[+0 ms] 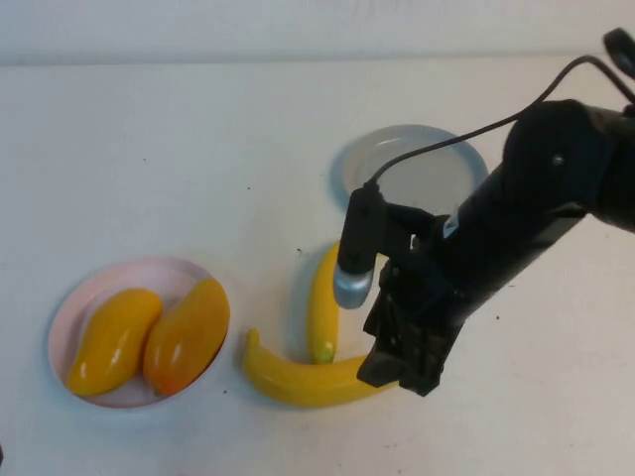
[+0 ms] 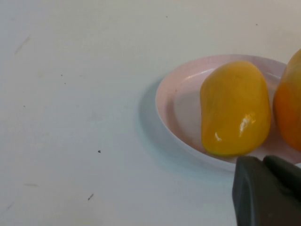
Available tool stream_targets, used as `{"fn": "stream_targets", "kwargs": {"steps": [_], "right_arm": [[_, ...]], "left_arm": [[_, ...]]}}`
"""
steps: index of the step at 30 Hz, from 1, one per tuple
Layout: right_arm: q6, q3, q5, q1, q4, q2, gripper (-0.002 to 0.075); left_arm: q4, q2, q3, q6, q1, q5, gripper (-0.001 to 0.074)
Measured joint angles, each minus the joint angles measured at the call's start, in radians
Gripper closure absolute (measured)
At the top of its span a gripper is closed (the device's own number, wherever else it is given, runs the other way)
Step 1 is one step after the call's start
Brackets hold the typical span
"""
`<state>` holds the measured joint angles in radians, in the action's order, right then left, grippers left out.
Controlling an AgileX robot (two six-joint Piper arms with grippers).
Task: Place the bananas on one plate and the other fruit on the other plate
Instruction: Put another type of fruit in the right plate
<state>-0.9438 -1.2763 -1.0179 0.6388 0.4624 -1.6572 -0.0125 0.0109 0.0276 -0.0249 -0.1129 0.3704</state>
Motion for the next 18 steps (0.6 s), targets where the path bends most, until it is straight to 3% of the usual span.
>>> {"fn": "stream_targets", "kwargs": {"steps": [5, 18], "right_arm": [[-0.055, -0.038, -0.014, 0.023, -0.039, -0.1, 0.0289], [-0.124, -0.062, 0.053, 0.043, -0.105, -0.222, 0.0279]], "left_arm": [[0.0, 0.0, 0.0, 0.0, 0.0, 0.0, 0.0735], [0.0, 0.0, 0.0, 0.0, 0.0, 0.0, 0.0735]]}}
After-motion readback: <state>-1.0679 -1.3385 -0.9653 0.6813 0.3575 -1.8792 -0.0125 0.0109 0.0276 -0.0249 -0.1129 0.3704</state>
